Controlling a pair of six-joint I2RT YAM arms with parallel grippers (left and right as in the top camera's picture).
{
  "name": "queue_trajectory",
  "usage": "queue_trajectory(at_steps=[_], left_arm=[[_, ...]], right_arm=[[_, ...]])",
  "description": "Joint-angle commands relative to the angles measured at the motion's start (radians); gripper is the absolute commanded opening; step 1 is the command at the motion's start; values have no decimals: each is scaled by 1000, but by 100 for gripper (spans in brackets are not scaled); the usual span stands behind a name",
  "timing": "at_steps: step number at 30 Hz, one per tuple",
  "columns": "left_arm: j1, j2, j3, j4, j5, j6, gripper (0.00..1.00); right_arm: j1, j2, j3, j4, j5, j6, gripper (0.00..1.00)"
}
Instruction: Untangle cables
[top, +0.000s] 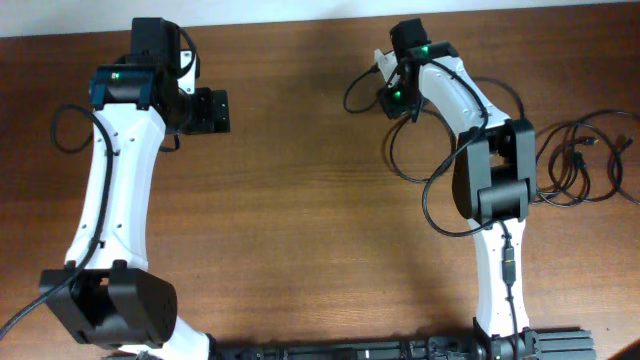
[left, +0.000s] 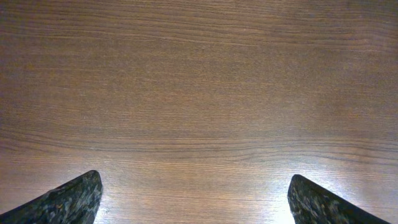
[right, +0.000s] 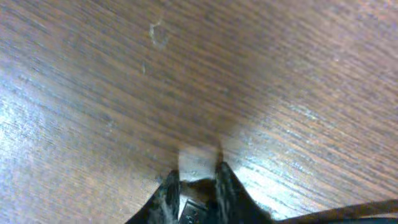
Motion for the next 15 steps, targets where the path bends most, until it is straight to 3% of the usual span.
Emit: queue_trajectory(at_steps=[1,3,7,12,15], left_arm=[[2,6,3,-2,8,-10,96],[2,6,3,-2,8,-10,96],[2,6,3,-1,8,-10,96],[2,6,3,-5,8,-10,96],[2,6,3,-3,8,-10,96]], right_arm=[[0,24,-23,-31,17,56,18],[-9,22,-22,-62,24,74,18],[-65,21,-22,-178,71,252,14],[-230,5,-22,-372,156,468,15],[-308,5,-22,-429,43,464,31]])
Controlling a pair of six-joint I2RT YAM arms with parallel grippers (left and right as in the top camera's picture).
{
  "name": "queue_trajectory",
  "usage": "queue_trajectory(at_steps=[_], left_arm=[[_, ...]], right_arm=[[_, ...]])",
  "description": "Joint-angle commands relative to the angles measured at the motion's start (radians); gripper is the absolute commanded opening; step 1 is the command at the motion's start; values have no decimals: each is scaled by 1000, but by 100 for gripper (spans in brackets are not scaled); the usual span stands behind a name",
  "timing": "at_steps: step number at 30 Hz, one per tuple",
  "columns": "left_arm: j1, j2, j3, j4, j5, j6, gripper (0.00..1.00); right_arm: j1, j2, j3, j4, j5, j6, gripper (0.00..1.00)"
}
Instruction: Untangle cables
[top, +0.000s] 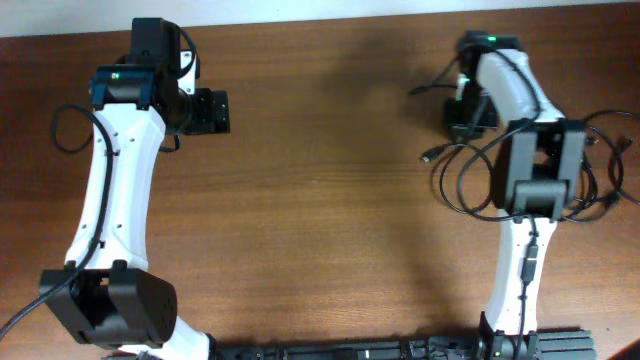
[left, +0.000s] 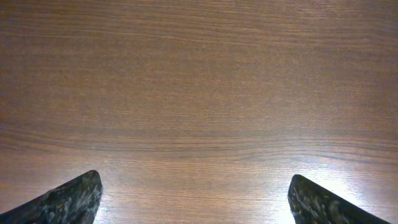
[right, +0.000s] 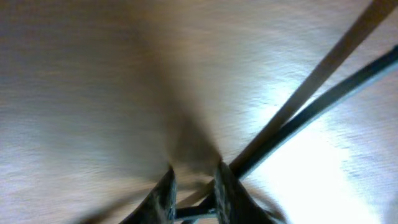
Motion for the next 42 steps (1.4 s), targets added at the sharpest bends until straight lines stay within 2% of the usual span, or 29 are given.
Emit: queue_trajectory(at_steps=[1,2,3,5,9,13,17,23,28,32,39,42], left_arm=[[2,6,3,0,8,-10,96],[2,6,3,-1,9,-10,96],[2,6,3,-1,9,-10,96],[2,6,3,-2,8,-10,96],[2,6,3,-1,8,-10,97],[2,6,3,-1,8,-10,97],[2,6,3,-1,8,-10,97],[2,6,3,2,8,-10,97],[2,6,3,2,8,-10,97],[2,6,3,3,8,-10,97],[2,6,3,3,8,-10,98],[2,6,3,2,8,-10,98]], right_arm=[[-77,16,-22,-50,-151,43,54],[-93,16,-22,-58,-263,43,84],[-105,16,-22,-61,-351,12,86],[-114,16,-22,-65,-407,0,72],[-90,6,-21,-85,-400,24,71],[-56,-95,-21,-97,-251,161,71],[-43,-137,-22,-133,-192,295,71],[84,-134,-22,-119,-135,321,72],[156,-129,-35,-111,-114,422,72],[159,-129,-141,-88,-114,478,72],[159,-129,-309,10,-126,481,72],[157,-129,-339,76,-128,499,65]])
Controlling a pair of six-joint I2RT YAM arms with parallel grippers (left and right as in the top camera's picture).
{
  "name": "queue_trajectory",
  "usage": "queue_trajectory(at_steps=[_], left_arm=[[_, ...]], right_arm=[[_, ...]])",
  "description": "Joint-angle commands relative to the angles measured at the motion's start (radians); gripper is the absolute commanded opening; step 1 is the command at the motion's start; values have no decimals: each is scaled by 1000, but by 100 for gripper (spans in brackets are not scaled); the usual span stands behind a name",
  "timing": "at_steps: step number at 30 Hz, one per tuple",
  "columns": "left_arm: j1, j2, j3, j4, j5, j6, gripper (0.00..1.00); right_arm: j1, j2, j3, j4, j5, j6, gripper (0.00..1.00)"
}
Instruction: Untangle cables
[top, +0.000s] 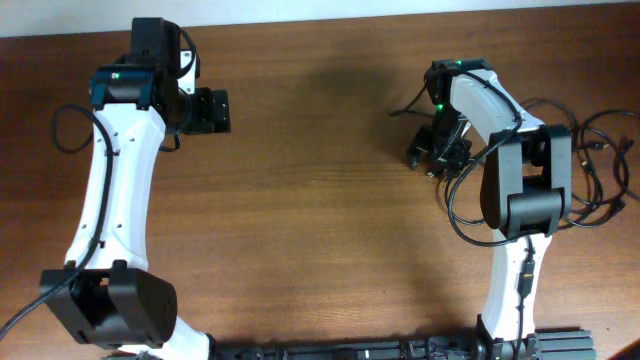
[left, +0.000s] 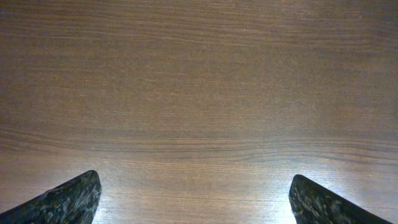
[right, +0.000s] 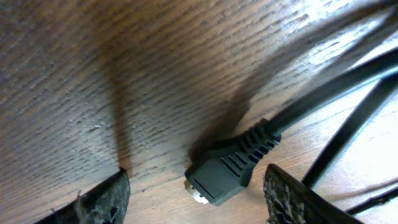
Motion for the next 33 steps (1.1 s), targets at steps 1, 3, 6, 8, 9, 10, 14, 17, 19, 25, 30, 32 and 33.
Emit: queue_trajectory(at_steps=[1,3,6,8,9,10,14,17,19,25,30,32,33], left_arm=[[2,6,3,-1,8,-10,98],[2,6,3,-1,8,-10,98],[2,6,3,-2,8,-10,98],[2,6,3,-1,8,-10,98],[2,6,3,-1,8,-10,97],[2,6,3,-1,8,-10,97],[2,6,3,3,8,-10,97],[2,6,3,3,8,-10,98],[2,6,3,3,8,-10,98],[2,6,3,3,8,-10,98],[2,6,3,3,8,-10,98],[2,6,3,3,8,-10,98],[2,6,3,3,8,-10,98]], right_arm=[[-2,22,-44,76,23,34,63],[-10,22,-47,116,23,33,59],[-39,22,-62,142,27,33,58],[-71,22,-115,170,26,33,58],[-79,22,-142,185,26,33,57],[-87,22,-167,200,26,32,57],[-95,22,-207,206,26,29,52],[-95,22,-207,206,26,29,33],[-95,22,-207,205,23,29,23],[-95,17,-196,194,23,29,4],[-107,-94,-105,171,63,-33,4],[-147,-175,-39,132,119,-51,4],[-180,-216,-1,103,159,-51,4]])
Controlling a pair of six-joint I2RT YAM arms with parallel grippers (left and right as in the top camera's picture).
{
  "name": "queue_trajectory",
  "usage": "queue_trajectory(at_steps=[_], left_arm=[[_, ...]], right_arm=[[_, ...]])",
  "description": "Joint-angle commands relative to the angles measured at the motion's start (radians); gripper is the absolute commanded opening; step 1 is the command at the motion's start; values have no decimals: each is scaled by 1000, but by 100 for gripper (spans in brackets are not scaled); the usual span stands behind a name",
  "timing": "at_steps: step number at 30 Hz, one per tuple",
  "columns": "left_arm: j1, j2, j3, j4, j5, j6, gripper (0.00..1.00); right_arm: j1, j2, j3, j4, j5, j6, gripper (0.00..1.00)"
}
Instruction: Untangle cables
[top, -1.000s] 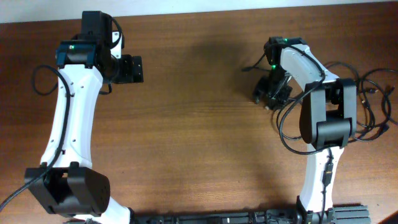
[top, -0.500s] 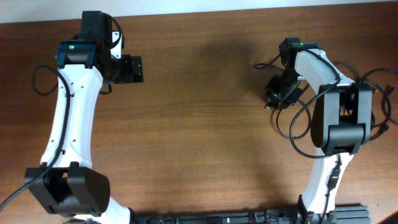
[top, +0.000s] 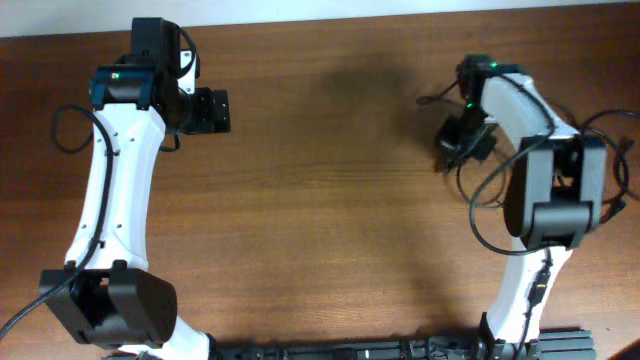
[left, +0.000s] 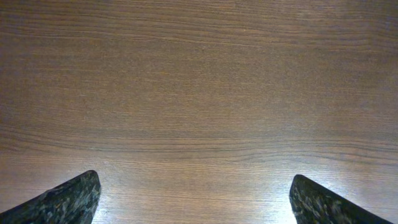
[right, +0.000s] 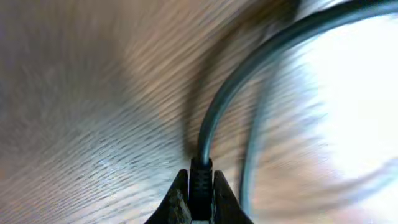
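Black cables (top: 600, 150) lie in a loose tangle at the right of the wooden table (top: 320, 200), partly hidden behind the right arm. My right gripper (top: 455, 150) hangs over the table left of that tangle. In the right wrist view this gripper (right: 200, 190) is shut on a black cable plug (right: 201, 180), and its cable (right: 249, 68) curves up and to the right. My left gripper (top: 222, 111) stands far off at the upper left. In the left wrist view it (left: 193, 199) is open over bare wood.
The white left arm (top: 115, 170) runs down the left side of the table. The white right arm (top: 535, 170) stands over the right side, with its own black wiring looped beside it. The table's far edge (top: 320, 15) lies along the top.
My right gripper was open around a black plug lying on the table. It is now shut on the plug and stands a little further right and up. The left arm is unmoved.
My right gripper was shut on something small at the upper middle of the table, then shut over by the cables at the upper right. Later it was open around a black plug lying on the wood. Now it grips that plug. The left gripper stayed open throughout.
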Motion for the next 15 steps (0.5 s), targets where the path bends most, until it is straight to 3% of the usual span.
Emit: queue_trajectory(at_steps=[1,5,8,10,11,12,15], left_arm=[[2,6,3,2,8,-10,98],[2,6,3,3,8,-10,99],[2,6,3,2,8,-10,99],[2,6,3,2,8,-10,99],[2,6,3,2,8,-10,99],[2,6,3,2,8,-10,99],[2,6,3,2,8,-10,99]], right_arm=[[-127,-172,146,-78,167,-36,4],[-394,-289,298,-157,263,-135,4],[-584,-290,315,-150,272,-134,4],[-671,-274,310,-150,251,-134,19],[-715,-264,304,-150,201,-134,61],[-741,-257,298,-150,124,-134,90],[-740,-251,293,-134,-51,-240,94]])
